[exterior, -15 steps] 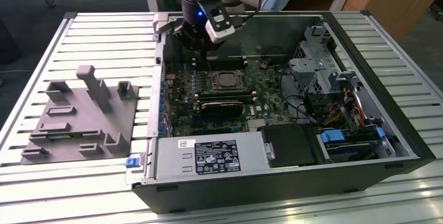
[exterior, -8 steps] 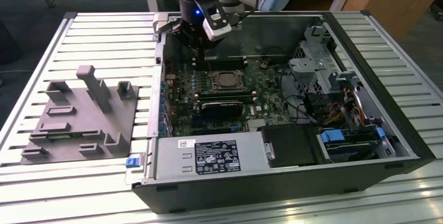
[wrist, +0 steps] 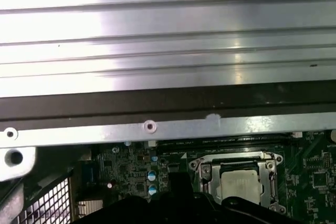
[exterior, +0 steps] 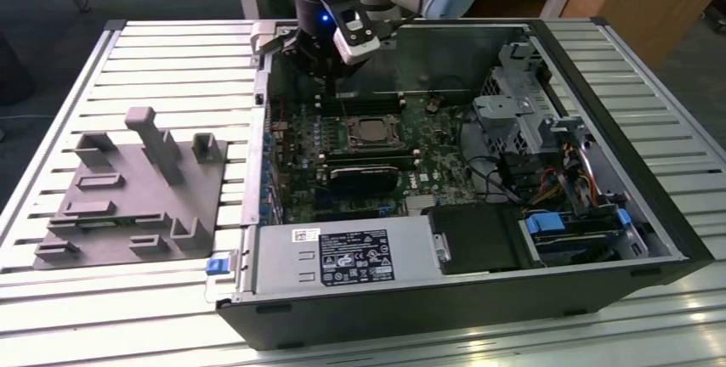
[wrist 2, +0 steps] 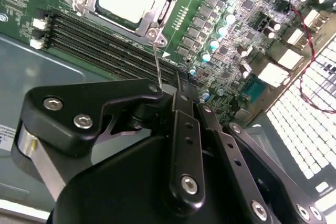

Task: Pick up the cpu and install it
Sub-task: 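Install the first cpu locking lever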

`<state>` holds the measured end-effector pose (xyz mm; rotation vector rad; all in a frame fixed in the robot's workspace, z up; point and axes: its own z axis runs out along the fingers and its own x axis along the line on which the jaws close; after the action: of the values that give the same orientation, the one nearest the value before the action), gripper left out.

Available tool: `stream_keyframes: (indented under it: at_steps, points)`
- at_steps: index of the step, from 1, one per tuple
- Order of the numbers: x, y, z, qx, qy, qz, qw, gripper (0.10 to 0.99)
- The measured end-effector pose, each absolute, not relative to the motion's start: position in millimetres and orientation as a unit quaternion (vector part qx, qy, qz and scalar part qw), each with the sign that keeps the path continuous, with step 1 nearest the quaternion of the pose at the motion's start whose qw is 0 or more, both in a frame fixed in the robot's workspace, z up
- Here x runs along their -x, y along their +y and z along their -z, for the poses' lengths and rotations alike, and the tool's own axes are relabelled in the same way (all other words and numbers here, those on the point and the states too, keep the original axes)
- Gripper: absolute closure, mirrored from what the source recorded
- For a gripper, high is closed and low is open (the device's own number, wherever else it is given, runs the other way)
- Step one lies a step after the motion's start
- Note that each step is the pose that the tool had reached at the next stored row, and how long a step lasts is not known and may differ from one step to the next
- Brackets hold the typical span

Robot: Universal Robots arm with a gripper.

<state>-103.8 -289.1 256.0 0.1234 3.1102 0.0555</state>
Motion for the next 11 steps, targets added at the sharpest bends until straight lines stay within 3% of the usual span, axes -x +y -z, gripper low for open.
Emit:
stream_keyframes:
  at_steps: [11]
  points:
    - [77.5,-289.1,-255.5,-0.040,0.999,-0.018,0.014,0.980]
